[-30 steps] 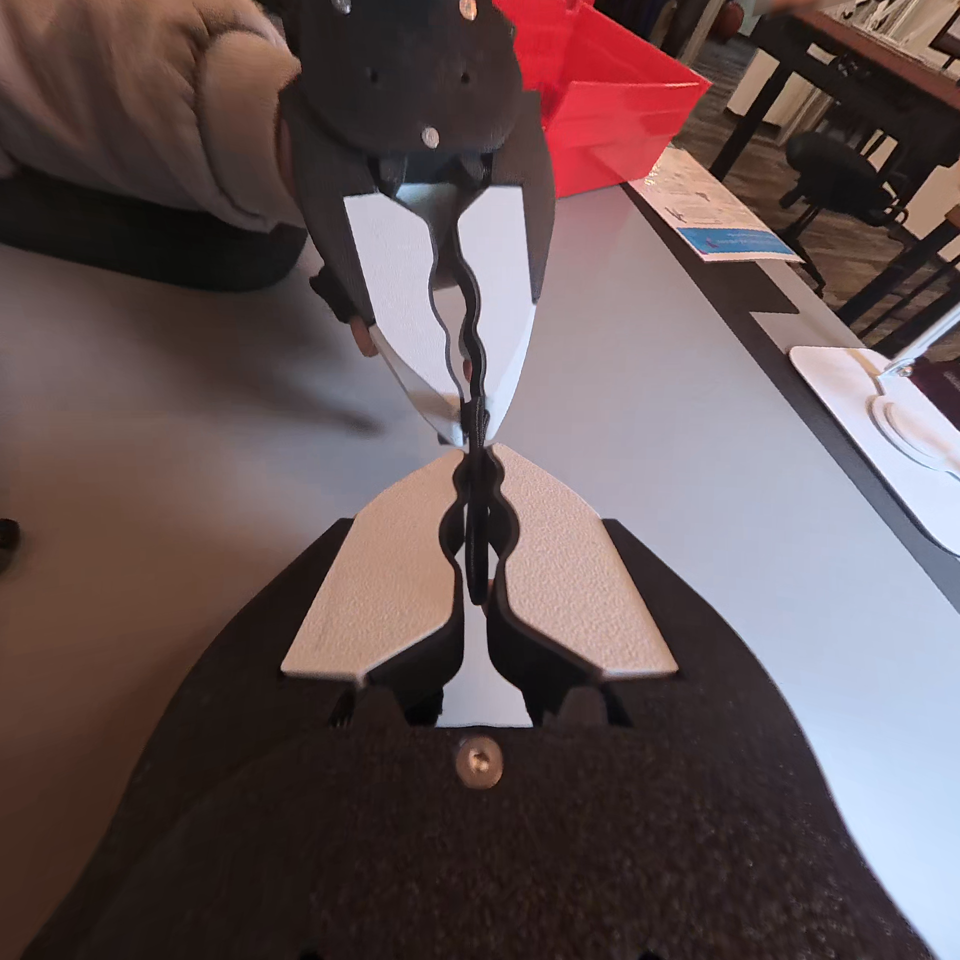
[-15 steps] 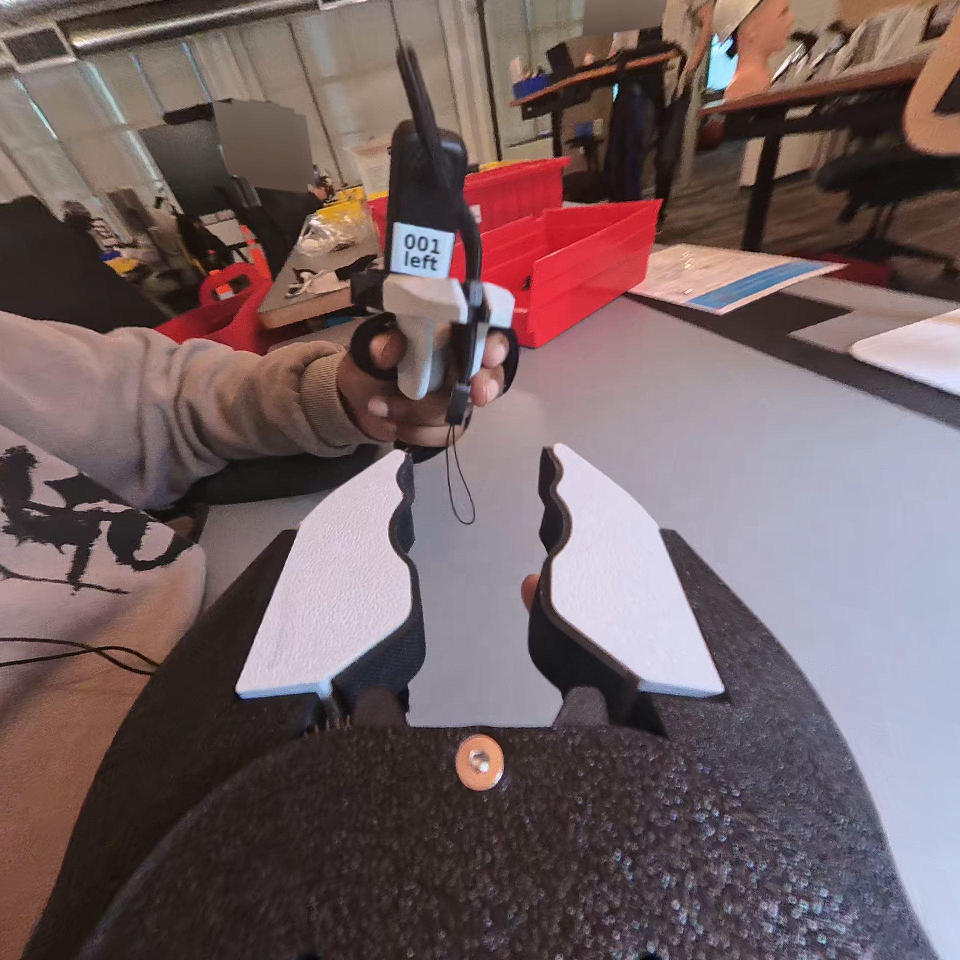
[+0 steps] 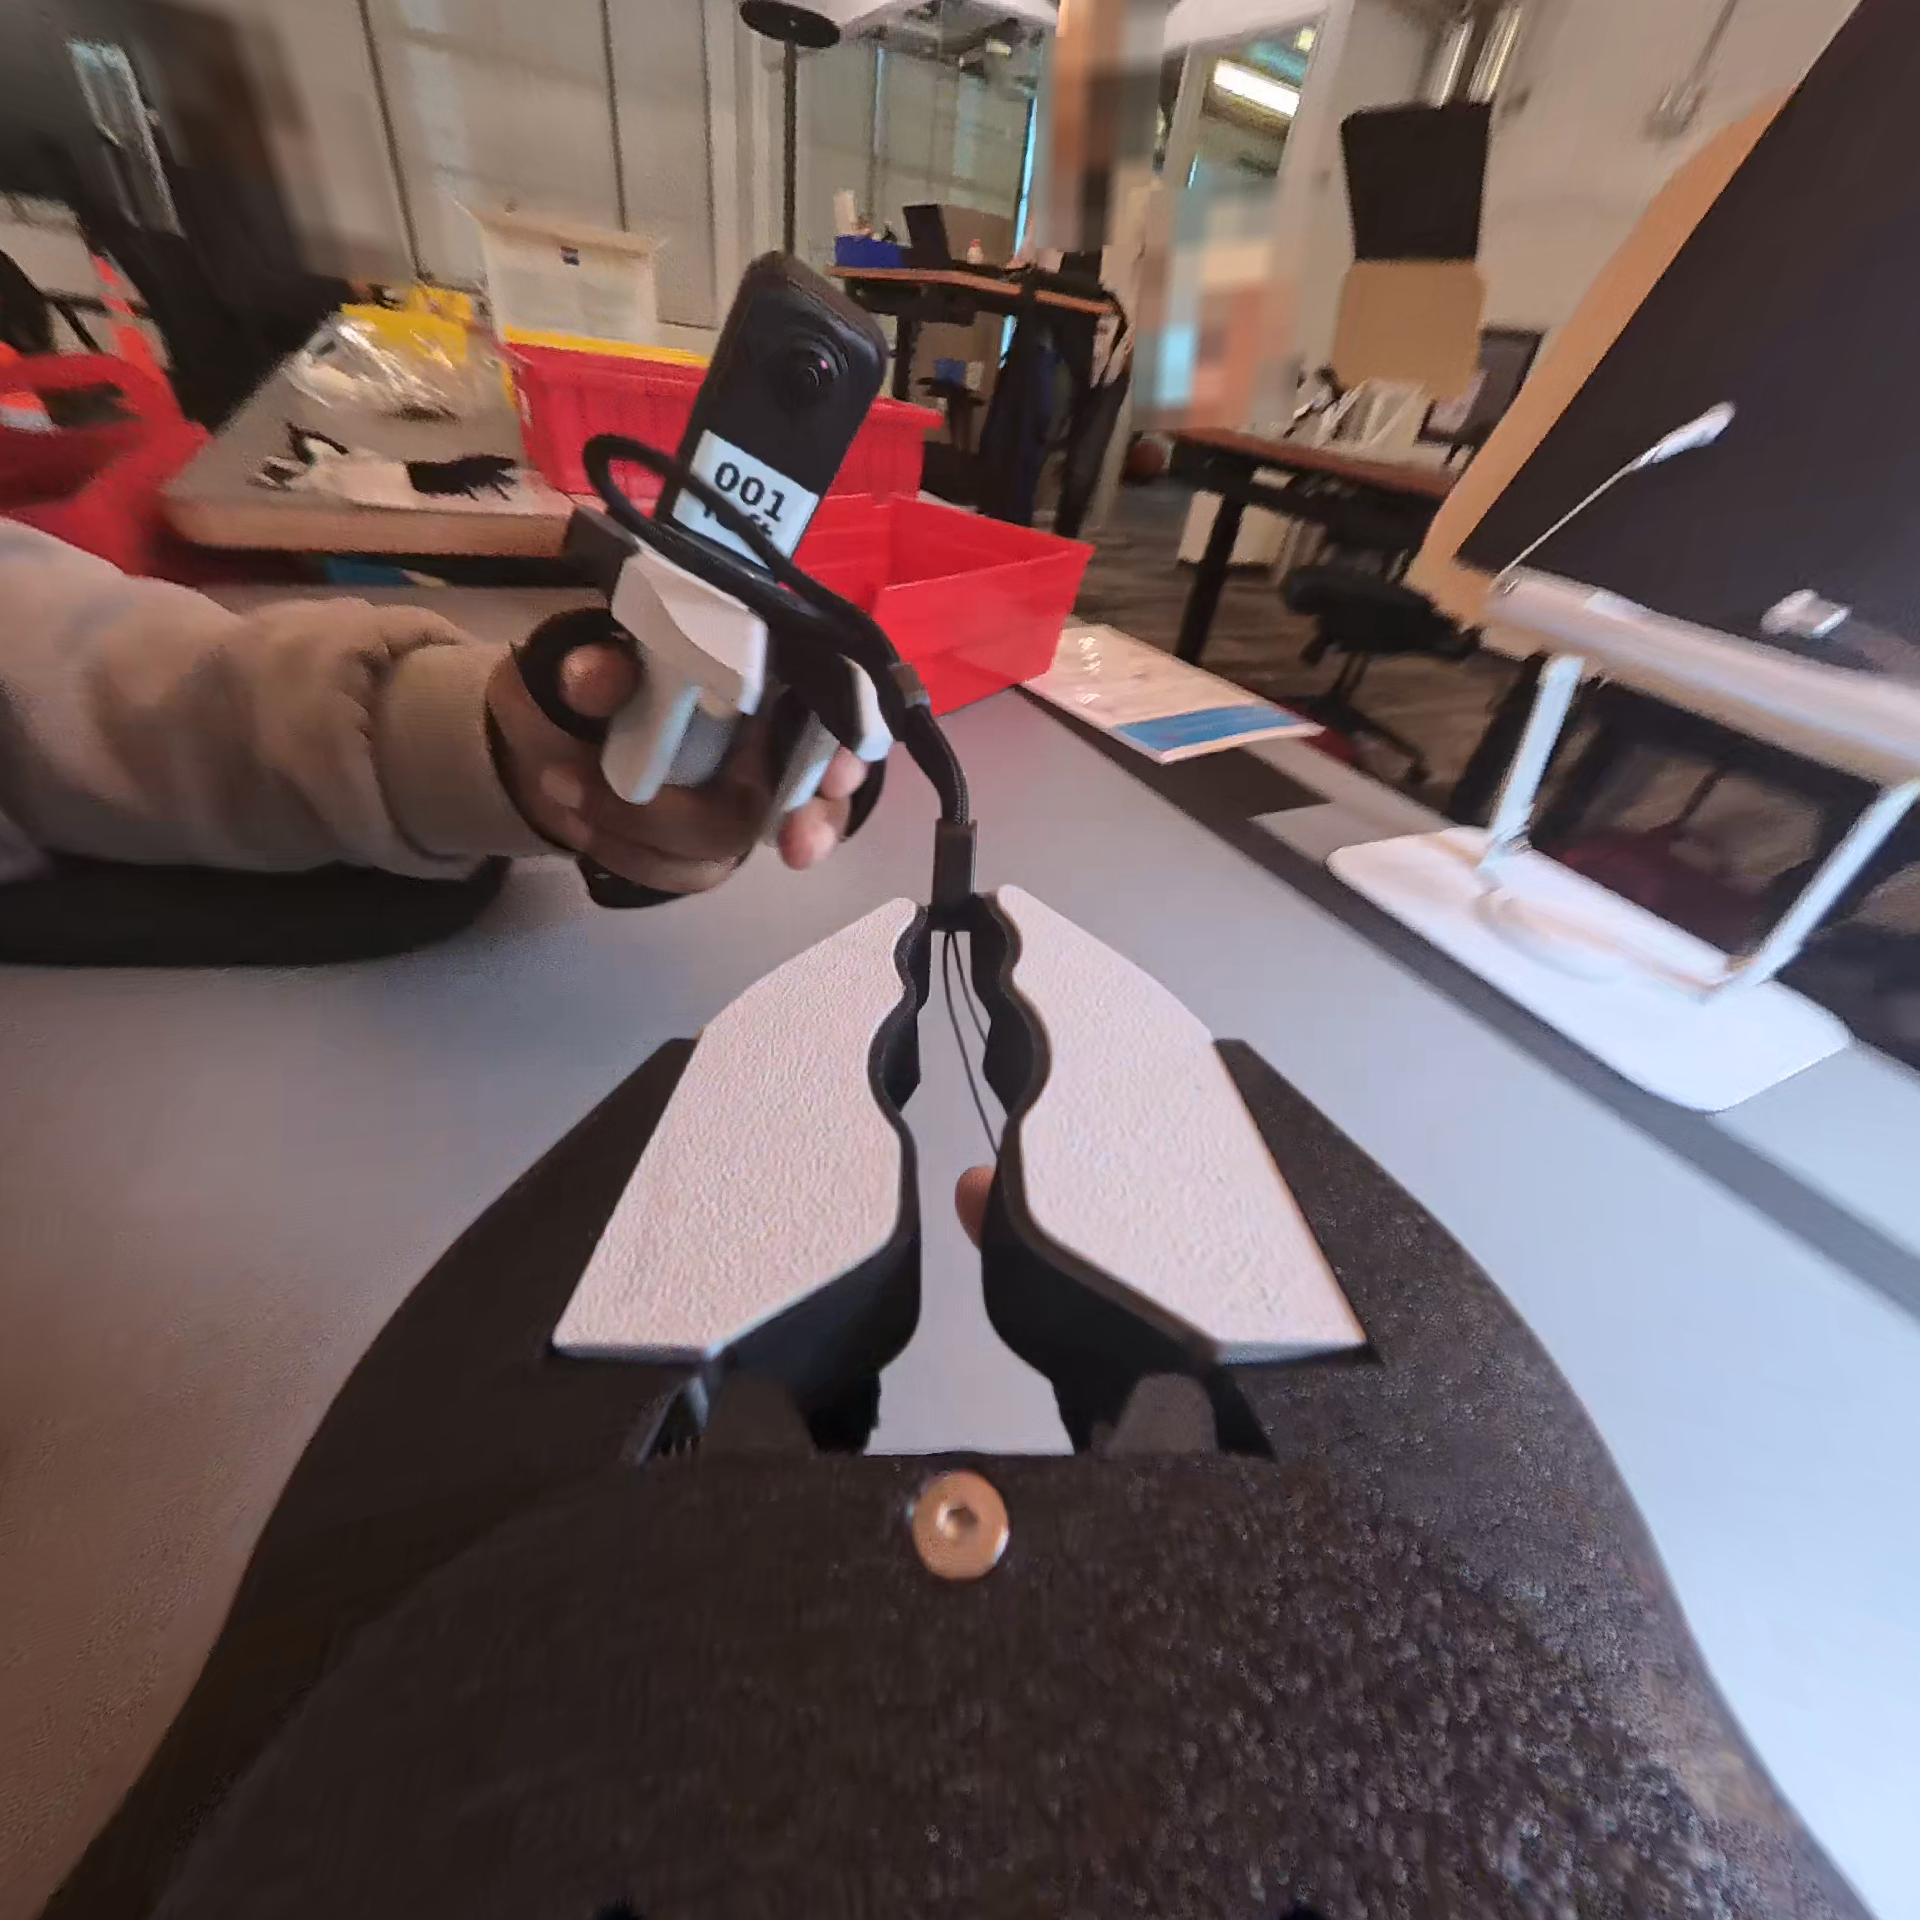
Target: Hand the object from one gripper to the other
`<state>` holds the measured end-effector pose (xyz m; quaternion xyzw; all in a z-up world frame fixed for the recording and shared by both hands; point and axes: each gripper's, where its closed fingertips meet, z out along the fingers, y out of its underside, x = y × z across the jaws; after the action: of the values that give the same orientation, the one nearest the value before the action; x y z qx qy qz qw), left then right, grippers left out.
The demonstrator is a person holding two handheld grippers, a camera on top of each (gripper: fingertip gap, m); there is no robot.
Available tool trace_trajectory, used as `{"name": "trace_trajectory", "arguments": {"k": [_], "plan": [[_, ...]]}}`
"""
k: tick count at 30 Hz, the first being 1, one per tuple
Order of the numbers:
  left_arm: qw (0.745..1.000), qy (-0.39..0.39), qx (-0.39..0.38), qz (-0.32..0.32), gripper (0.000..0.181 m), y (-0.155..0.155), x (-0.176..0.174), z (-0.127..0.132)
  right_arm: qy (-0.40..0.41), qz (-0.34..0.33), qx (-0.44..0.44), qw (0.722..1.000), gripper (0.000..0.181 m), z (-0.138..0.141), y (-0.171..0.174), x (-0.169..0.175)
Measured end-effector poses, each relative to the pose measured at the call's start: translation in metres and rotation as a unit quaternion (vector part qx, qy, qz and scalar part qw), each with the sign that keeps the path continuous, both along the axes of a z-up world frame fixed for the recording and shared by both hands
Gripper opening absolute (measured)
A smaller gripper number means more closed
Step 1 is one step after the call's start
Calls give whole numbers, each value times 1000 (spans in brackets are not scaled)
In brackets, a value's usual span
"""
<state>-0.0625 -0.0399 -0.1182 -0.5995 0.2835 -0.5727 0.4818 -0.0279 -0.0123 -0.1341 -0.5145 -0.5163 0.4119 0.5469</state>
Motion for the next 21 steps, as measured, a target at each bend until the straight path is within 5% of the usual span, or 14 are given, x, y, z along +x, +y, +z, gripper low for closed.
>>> {"name": "trace_trajectory", "arguments": {"k": [5,9,12,17,21], "plan": [[999,5,-12,-50,32,-6,-25,0,44,-14,163,986,7,27,-1,16],[988,-91,-105,-66,30,7,-47,6,30,-42,354,934,7,30,-13,18],[961,-155,-182,-141,32,0,-38,7,12,-36,439,898,7,20,-27,11],[945,-56,-205,-247,37,-40,18,-21,-13,-19,517,856,8,4,-43,-1],[958,5,-153,-241,10,-51,39,-27,-18,-25,512,858,8,1,-39,-1]]}}
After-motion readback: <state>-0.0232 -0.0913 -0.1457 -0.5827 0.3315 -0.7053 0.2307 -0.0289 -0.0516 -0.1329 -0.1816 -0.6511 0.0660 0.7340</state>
